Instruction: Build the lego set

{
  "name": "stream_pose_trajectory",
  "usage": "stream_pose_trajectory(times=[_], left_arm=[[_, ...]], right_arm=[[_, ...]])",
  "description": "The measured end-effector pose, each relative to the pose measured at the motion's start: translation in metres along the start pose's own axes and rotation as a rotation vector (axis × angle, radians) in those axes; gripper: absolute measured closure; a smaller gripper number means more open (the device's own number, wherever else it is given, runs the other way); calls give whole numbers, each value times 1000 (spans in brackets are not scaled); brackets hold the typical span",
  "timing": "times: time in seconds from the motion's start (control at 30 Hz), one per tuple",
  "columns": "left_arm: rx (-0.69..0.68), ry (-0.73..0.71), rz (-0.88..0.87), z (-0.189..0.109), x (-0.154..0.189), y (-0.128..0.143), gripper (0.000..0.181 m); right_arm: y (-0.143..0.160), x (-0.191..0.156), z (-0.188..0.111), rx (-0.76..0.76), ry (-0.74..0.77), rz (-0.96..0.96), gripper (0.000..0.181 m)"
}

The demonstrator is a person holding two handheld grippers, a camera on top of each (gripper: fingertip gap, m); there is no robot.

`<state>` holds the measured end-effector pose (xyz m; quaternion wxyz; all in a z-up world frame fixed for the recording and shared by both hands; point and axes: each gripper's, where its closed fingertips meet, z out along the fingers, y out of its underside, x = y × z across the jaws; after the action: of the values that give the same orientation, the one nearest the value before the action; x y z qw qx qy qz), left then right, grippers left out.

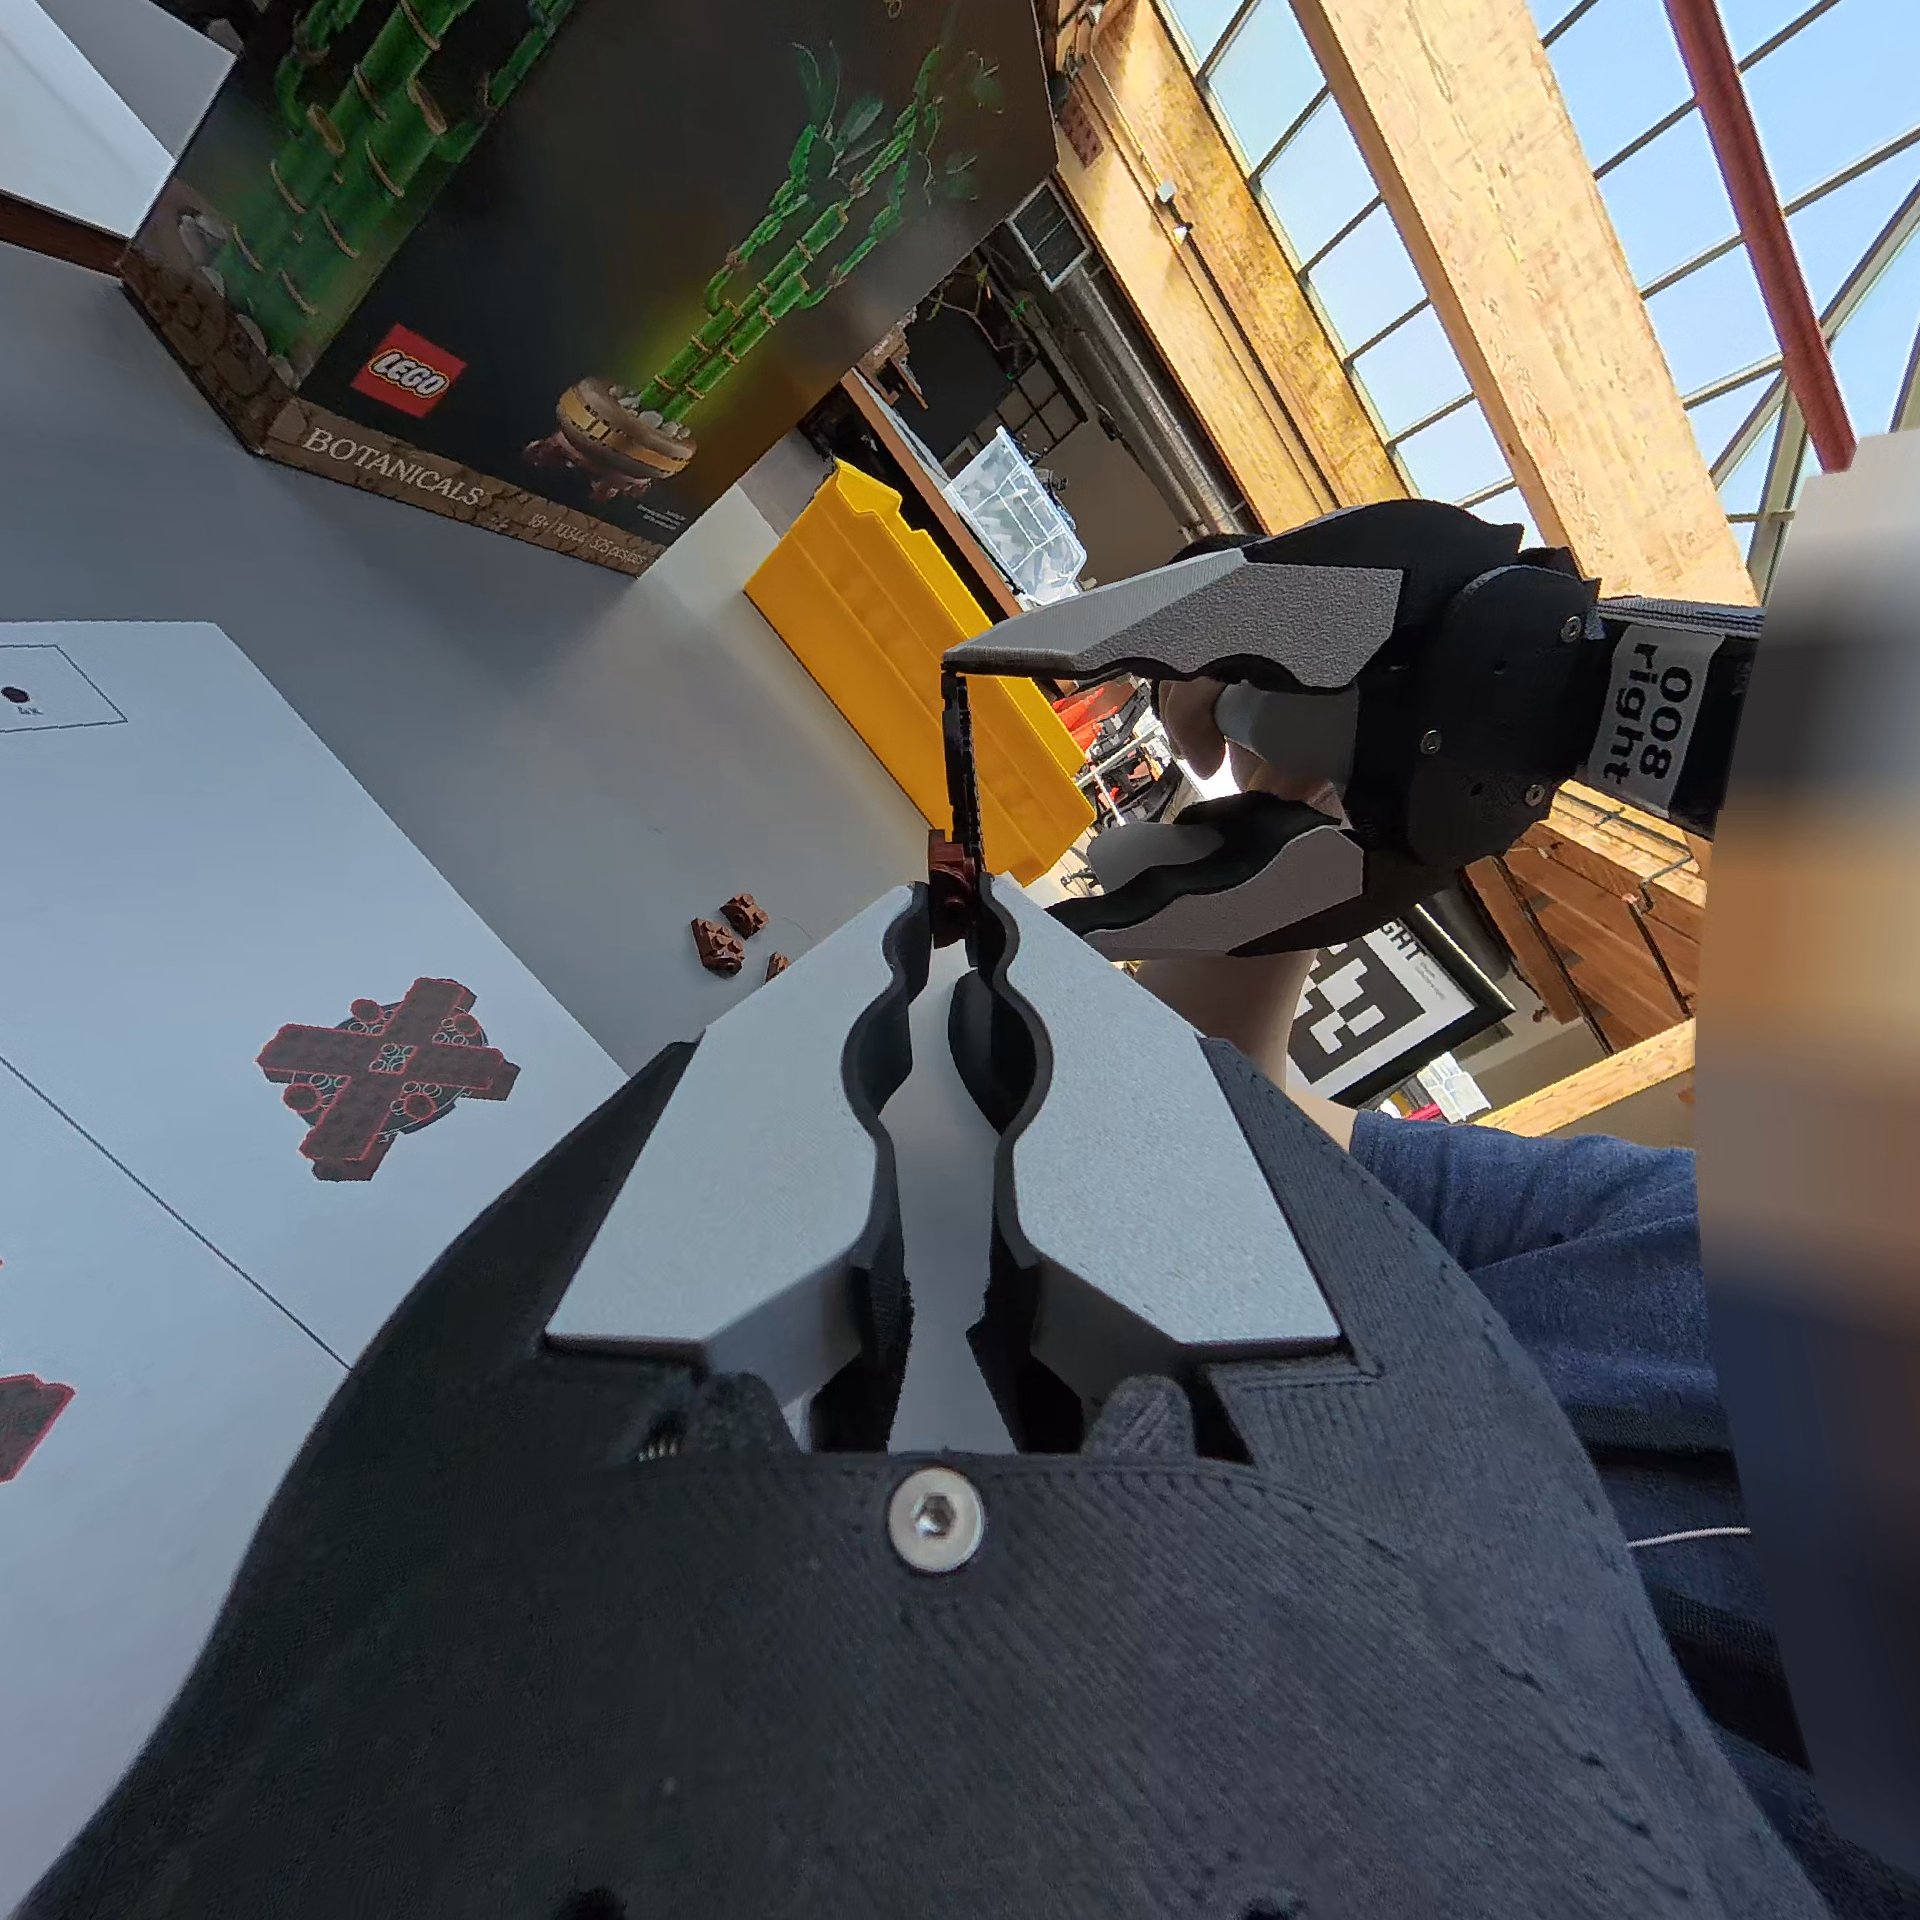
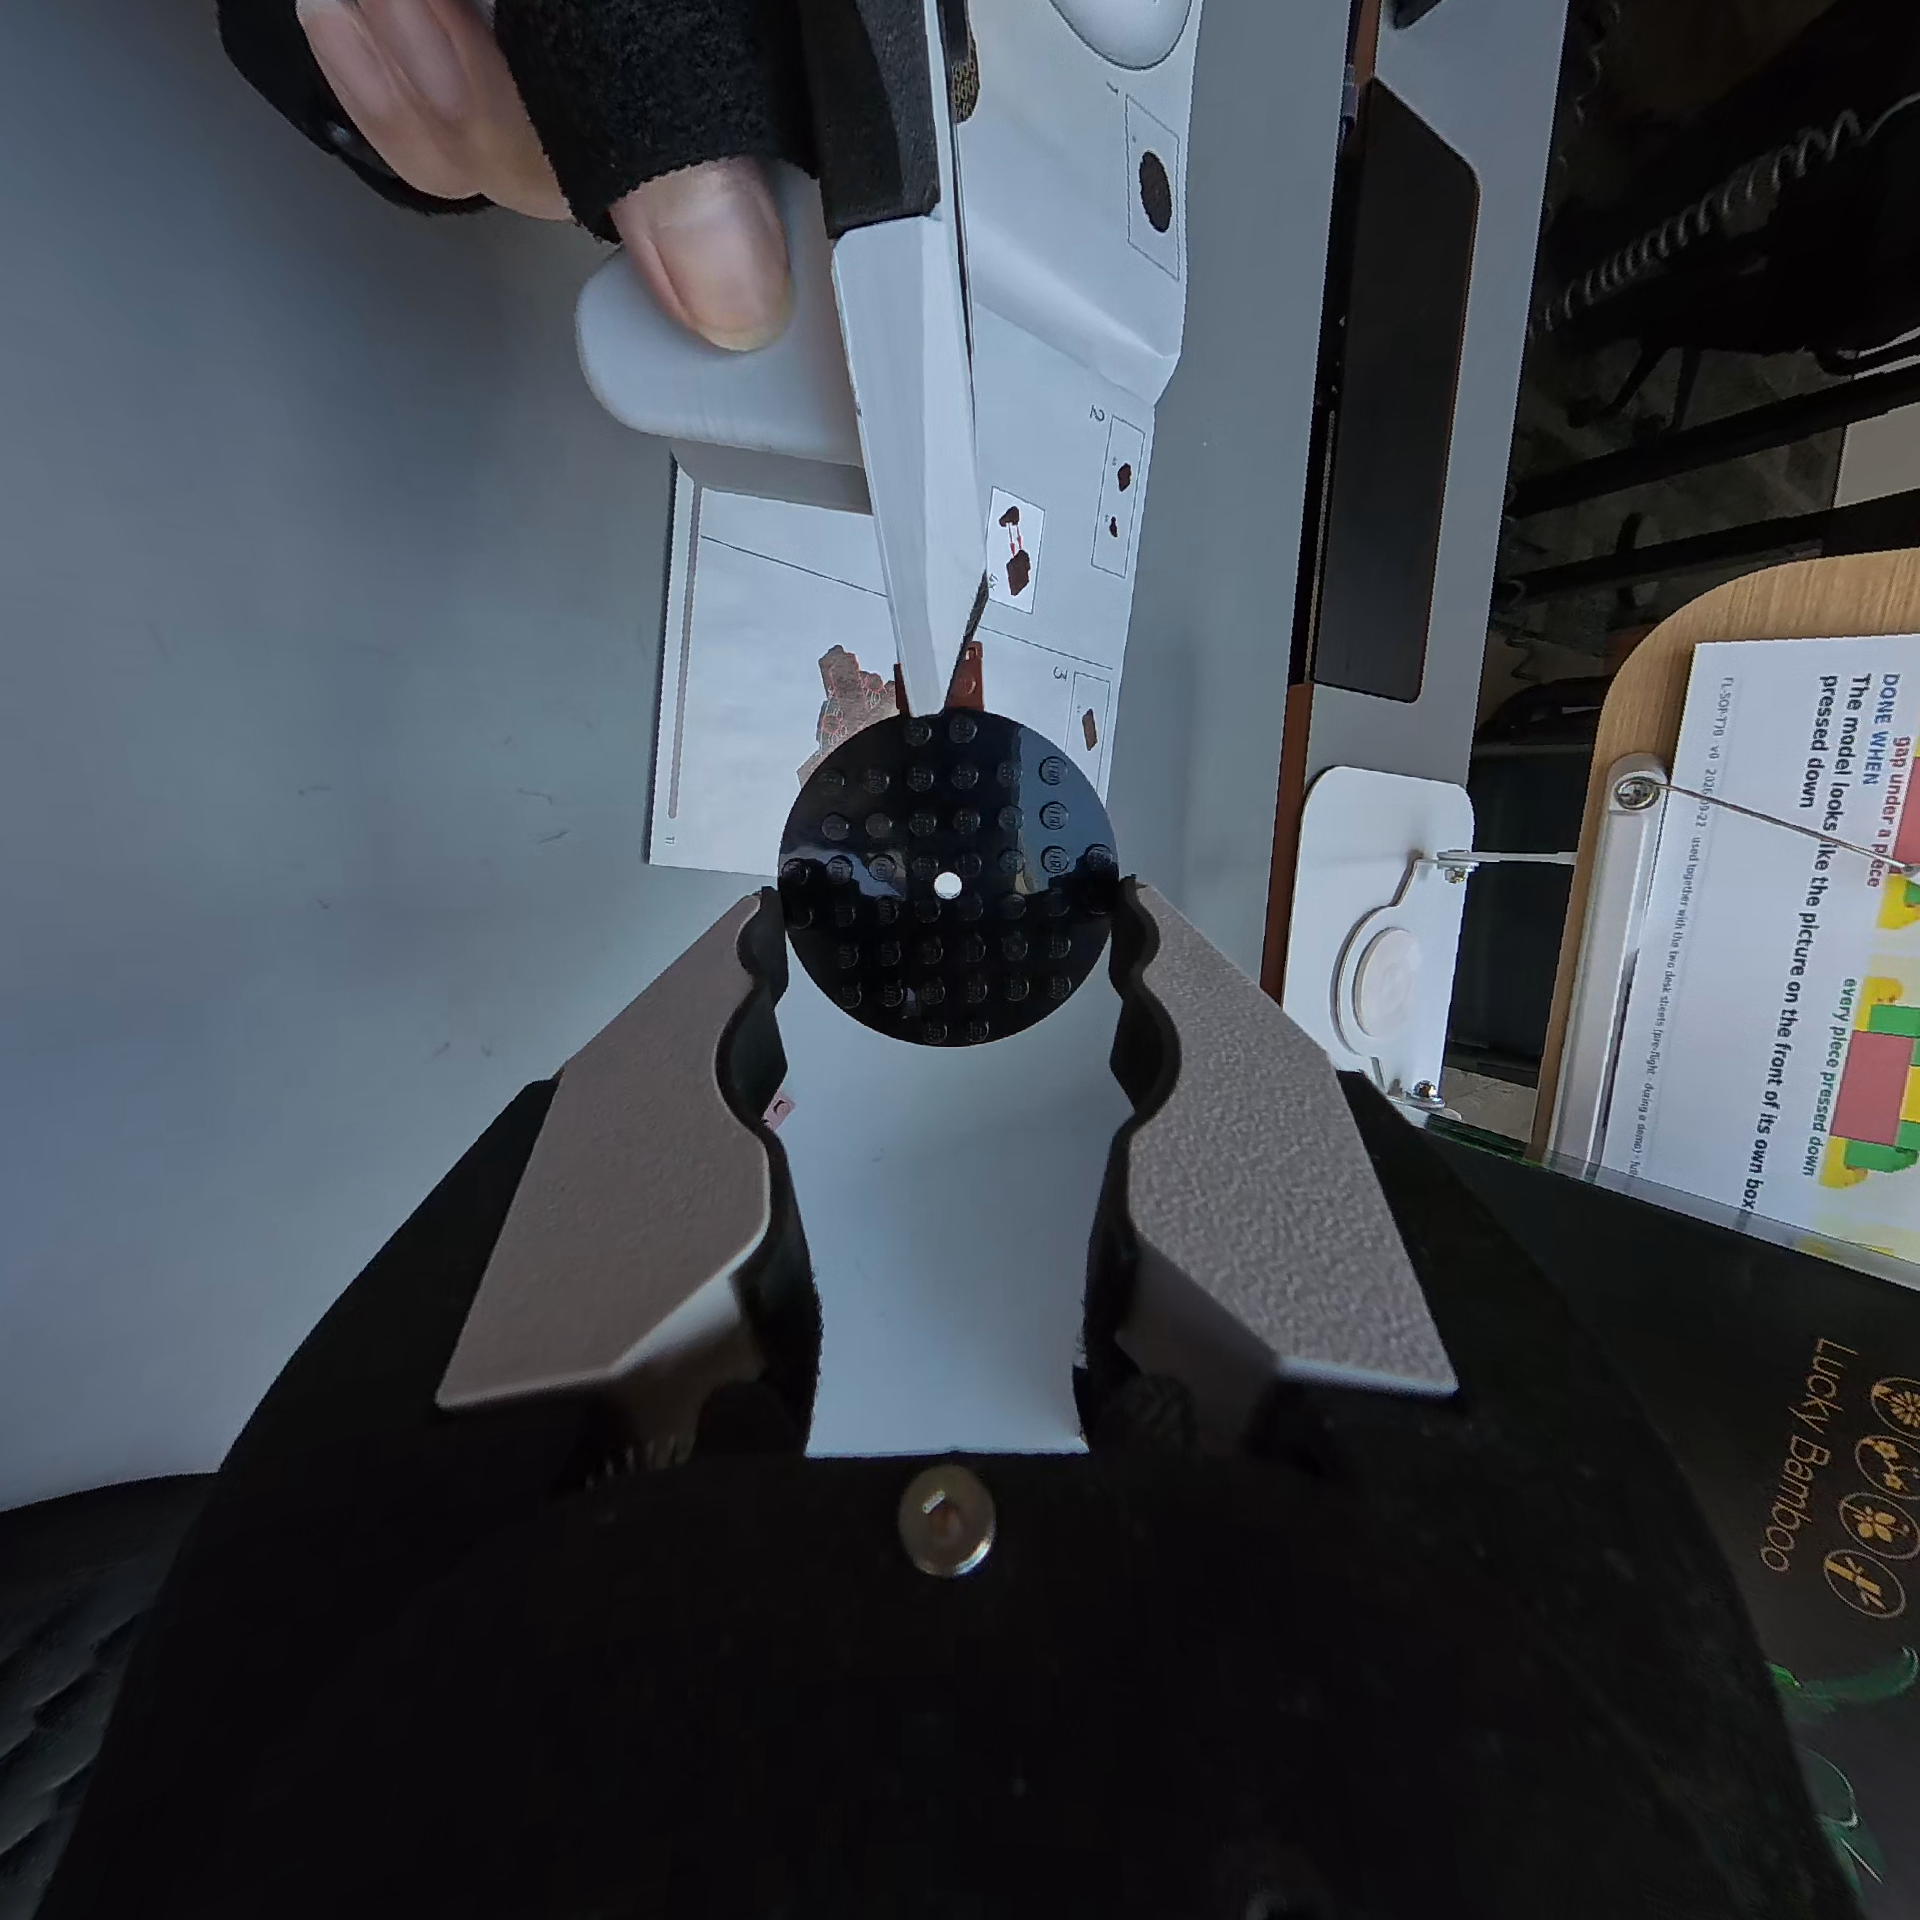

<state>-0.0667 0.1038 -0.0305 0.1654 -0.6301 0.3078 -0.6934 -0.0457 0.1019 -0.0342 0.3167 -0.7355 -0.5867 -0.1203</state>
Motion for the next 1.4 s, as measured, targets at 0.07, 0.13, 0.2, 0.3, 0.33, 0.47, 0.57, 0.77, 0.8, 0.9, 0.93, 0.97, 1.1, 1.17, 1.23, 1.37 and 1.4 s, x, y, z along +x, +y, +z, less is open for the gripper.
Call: stream_pose_trajectory(times=[0.07, 0.13, 0.2, 0.3, 0.33, 0.47, 0.57, 0.77, 0.8, 0.9, 0.93, 0.97, 1.1, 1.17, 1.23, 1.37, 1.4], left_arm=[[0, 0, -2, 0, 1, -1, 176], [8, 0, -1, 0, 1, -2, 175], [15, 23, -24, -1, 4, -3, 175], [20, 45, -54, -2, 5, -4, 175], [22, 43, -54, -2, 4, -4, 176], [22, 29, -37, -3, 3, -3, 176], [27, 25, -31, -4, 3, -5, 176], [37, 61, -24, -7, 8, -9, 176], [38, 71, -26, -8, 10, -10, 176], [23, 105, -45, -9, 13, -9, 176], [3, 116, -56, -9, 14, -7, 176], [-9, 121, -67, -8, 14, -5, 176], [-33, 94, -67, -5, 9, 0, 176], [-40, 82, -68, -3, 7, 3, 176], [-40, 80, -68, -3, 6, 2, 176], [-41, 57, -38, -3, 5, 2, 176], [-41, 48, -28, -2, 4, 2, 176]], right_arm=[[0, 1, 1, -5, 6, -3, 118], [0, 3, 1, -9, 21, -10, 118], [-1, 4, 0, -11, 37, -20, 118], [-3, 5, -1, -18, 51, -30, 118], [-3, 5, -1, -23, 56, -34, 118], [-3, 5, 0, -29, 62, -40, 119], [-5, 6, 0, -17, 69, -40, 118], [-10, 8, -3, 66, 60, -36, 118], [-12, 9, -5, 86, 61, -41, 118], [-15, 8, -10, 126, 57, -62, 118], [-15, 6, -11, 123, 52, -74, 118], [-14, 5, -11, 114, 59, -85, 118], [-7, 2, -5, 9, 75, -123, 118], [-4, 1, -3, -23, 75, -127, 118], [-4, 1, -3, -26, 78, -124, 118], [-4, 0, -4, -35, 75, -118, 118], [-3, 0, -3, -41, 73, -115, 118]])
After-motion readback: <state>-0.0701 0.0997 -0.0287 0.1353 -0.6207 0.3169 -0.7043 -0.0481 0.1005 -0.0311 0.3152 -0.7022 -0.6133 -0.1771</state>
